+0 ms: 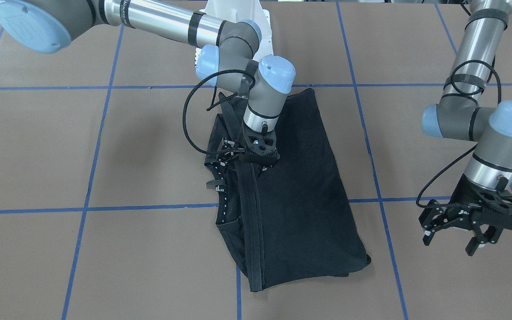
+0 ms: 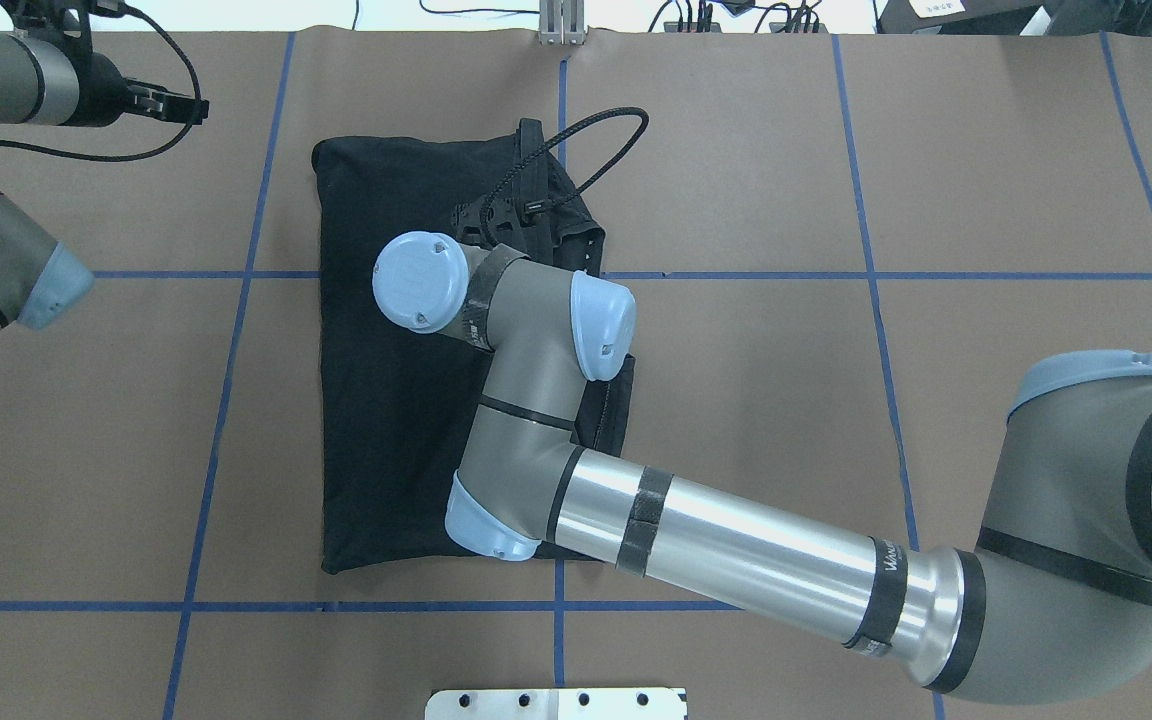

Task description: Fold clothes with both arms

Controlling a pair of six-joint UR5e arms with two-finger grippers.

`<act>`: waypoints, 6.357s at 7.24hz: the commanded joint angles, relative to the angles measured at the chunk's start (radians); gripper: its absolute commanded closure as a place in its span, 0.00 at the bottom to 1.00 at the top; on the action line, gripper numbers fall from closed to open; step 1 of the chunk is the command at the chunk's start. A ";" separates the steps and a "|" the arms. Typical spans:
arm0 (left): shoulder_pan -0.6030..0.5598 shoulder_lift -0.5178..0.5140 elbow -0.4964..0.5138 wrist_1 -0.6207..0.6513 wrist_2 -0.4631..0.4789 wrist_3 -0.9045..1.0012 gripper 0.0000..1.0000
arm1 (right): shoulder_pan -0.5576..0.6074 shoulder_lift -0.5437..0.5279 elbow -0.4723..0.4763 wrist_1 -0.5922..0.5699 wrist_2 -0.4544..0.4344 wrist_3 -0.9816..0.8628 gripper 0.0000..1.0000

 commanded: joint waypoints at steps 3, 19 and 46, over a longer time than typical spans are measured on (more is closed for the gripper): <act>0.002 0.000 0.004 0.000 0.000 0.002 0.00 | -0.008 0.011 -0.041 -0.002 0.003 -0.003 0.00; 0.005 0.000 0.010 0.000 0.000 0.002 0.00 | -0.006 -0.141 0.380 -0.249 0.136 -0.104 0.00; 0.005 0.009 0.004 -0.002 0.000 0.000 0.00 | -0.145 -0.399 0.667 -0.236 0.039 -0.151 0.00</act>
